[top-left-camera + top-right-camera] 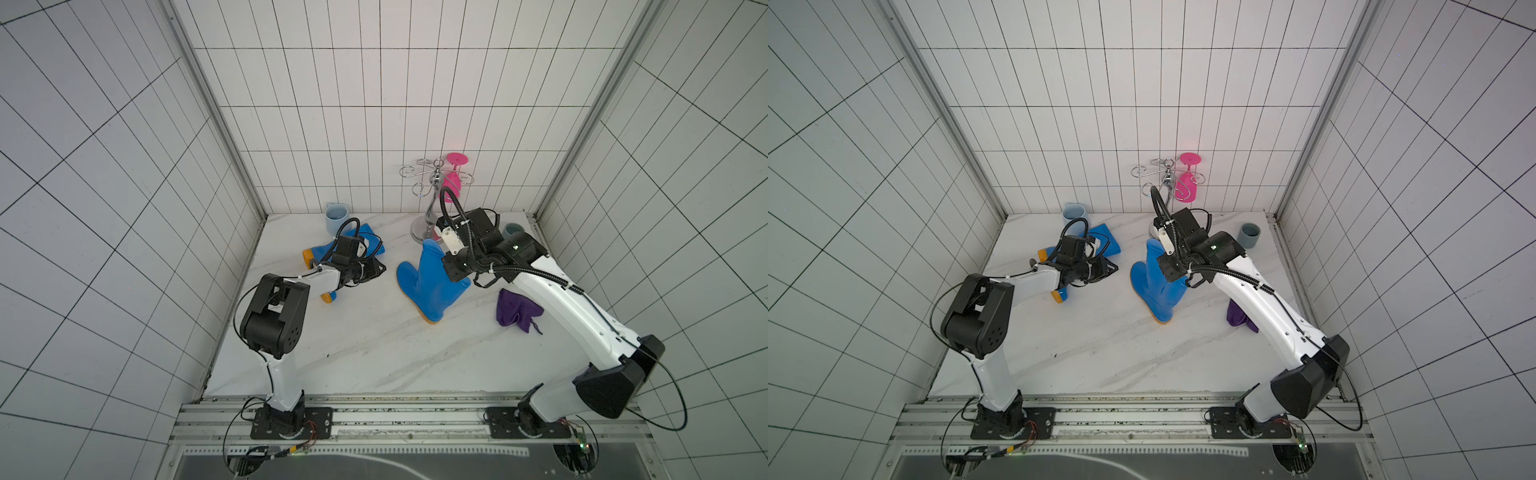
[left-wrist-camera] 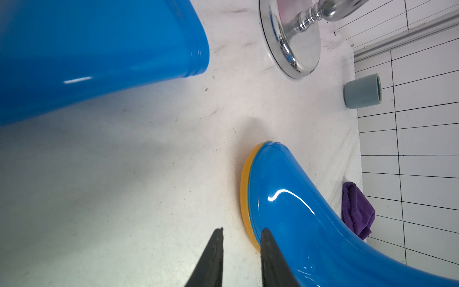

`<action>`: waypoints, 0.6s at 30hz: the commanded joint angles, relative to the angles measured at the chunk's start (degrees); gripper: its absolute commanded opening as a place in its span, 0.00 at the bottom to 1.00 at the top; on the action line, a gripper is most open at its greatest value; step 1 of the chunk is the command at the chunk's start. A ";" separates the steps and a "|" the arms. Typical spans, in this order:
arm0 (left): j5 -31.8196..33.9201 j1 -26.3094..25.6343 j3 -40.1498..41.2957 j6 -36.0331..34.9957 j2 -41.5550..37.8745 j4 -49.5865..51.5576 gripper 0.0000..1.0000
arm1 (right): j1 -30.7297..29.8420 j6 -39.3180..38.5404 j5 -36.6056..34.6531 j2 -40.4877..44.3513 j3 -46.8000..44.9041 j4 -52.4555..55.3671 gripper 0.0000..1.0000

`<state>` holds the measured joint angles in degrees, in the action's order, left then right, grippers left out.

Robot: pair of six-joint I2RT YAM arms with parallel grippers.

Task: Wipe the rubber boots with a cloth
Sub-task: Move the rubber boot to the center of the board.

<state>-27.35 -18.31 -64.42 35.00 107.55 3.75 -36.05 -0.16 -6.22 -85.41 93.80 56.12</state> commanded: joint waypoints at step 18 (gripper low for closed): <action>-2.79 -1.12 -5.27 0.42 5.61 -0.34 0.28 | -1.04 -31.53 -18.78 1.88 -2.60 -11.34 0.00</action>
<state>-29.17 -18.72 -68.03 35.11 111.90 3.86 -36.75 -24.47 -21.96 -85.43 93.58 50.74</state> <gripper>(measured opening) 0.276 0.060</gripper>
